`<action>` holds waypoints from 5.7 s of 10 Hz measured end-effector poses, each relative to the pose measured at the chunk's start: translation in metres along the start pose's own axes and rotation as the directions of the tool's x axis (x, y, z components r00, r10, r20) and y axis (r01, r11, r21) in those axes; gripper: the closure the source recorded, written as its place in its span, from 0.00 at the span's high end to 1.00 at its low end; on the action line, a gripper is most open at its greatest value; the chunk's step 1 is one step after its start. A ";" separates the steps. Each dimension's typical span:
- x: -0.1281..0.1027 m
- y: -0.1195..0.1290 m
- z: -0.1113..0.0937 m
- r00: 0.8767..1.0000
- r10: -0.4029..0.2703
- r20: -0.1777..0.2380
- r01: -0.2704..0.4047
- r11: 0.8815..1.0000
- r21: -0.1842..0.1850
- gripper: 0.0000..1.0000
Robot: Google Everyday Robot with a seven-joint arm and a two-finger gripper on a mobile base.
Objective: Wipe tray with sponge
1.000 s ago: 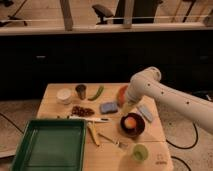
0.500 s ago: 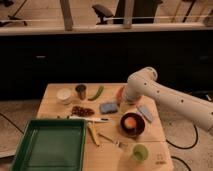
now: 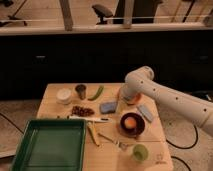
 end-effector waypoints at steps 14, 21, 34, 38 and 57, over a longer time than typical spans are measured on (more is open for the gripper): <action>-0.015 0.004 0.039 0.991 0.131 0.023 -0.130 0.991 -0.043 0.80; -0.015 0.010 0.057 0.987 0.163 0.013 -0.162 0.985 -0.061 0.80; -0.027 0.021 0.083 0.987 0.159 -0.040 -0.162 0.983 -0.092 0.80; -0.026 0.024 0.089 0.986 0.155 -0.057 -0.160 0.982 -0.101 0.80; -0.019 0.031 0.095 0.987 0.124 -0.101 -0.135 0.985 -0.110 0.10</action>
